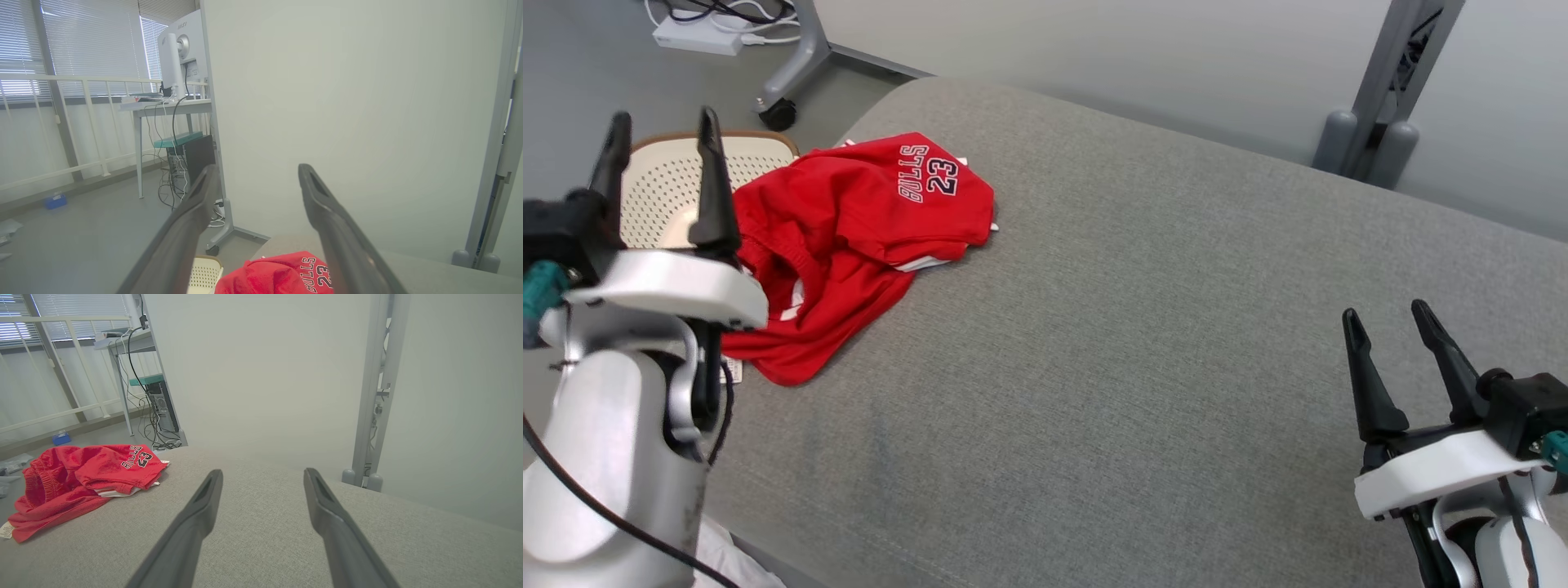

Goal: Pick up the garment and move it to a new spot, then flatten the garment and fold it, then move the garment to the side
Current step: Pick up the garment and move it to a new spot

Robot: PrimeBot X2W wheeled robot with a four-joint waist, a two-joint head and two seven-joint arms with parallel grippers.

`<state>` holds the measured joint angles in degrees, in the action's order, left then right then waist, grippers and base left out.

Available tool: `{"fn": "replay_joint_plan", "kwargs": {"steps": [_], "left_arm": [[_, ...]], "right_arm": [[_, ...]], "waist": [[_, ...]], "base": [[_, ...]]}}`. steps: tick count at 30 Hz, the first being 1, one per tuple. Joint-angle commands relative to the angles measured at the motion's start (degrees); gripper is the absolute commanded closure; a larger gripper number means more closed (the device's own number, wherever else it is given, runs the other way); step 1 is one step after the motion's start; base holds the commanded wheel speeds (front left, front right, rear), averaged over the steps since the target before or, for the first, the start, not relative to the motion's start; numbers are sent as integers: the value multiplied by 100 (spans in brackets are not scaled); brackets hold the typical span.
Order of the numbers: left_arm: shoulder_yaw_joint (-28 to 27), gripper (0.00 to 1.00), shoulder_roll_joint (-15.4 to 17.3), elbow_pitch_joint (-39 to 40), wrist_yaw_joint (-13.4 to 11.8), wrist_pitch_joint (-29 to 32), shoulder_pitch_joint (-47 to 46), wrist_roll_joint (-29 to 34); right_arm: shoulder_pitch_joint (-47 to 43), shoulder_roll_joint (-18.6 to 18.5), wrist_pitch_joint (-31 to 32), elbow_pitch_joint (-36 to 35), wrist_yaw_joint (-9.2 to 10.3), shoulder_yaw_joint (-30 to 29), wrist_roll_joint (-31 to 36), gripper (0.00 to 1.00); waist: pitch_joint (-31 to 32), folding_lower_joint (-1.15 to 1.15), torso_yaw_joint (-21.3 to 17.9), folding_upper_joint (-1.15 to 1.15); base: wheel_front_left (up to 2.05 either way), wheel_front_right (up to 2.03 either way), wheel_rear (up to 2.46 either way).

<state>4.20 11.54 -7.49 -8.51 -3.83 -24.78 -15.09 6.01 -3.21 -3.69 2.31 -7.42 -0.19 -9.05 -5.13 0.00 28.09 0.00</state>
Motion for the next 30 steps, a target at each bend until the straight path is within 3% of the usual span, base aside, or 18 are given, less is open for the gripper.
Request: {"fn": "replay_joint_plan", "kwargs": {"steps": [1, 6, 7, 12, 24, 30], "left_arm": [[-68, 0, 91, -201, 71, 99, -311, -89], [-270, 0, 331, -1064, 217, 379, -944, -322], [-332, 0, 408, -1554, 295, 483, -1089, -424], [-471, 0, 408, -2822, 412, 613, -1269, -717], [-734, 0, 276, -4978, 773, 318, -1761, -1232], [-877, 0, 413, -5741, 908, 199, -2093, -1436]], "right_arm": [[120, -81, 30, -65, -13, 3, 28, 0], [294, -171, 113, -163, -13, 53, 57, 0], [356, -204, 129, -202, -13, 70, 68, 0], [469, -266, 184, -278, -13, 65, 76, 0], [729, -388, 285, -393, -13, 192, 138, 0], [911, -439, 295, -374, -13, 388, 105, 0]], "waist": [[-226, 0, -220, 0], [-582, 0, -535, 0], [-721, 0, -650, 0], [-1020, 0, -836, 0], [-1505, 0, -942, 0], [-1615, 0, -1094, 0]], "base": [[0, 0, 0], [0, 0, 0], [0, 0, 0], [0, 0, 0], [0, 0, 0], [0, 0, 0]]}}
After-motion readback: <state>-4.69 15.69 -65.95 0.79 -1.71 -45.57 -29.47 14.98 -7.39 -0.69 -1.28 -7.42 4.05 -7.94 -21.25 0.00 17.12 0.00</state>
